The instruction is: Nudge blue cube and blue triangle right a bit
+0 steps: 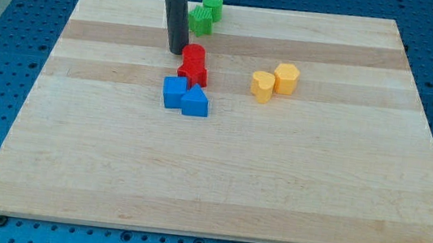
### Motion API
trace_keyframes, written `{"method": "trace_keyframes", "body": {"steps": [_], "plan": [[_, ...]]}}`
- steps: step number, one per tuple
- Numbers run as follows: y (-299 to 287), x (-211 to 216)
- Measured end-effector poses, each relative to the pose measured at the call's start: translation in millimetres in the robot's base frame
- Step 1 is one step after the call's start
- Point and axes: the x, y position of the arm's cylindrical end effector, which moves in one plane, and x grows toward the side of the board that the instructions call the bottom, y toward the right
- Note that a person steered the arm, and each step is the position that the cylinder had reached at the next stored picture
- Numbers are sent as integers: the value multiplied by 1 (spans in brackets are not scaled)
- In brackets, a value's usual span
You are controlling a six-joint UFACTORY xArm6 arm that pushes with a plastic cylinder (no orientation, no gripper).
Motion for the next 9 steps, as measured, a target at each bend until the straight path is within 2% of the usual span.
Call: {"method": "trace_keyframes", "body": {"steps": [2, 3, 4, 7, 9], "plan": [[0, -9], [-16, -17], [-54, -7], [-79, 91], [-58, 101]]}}
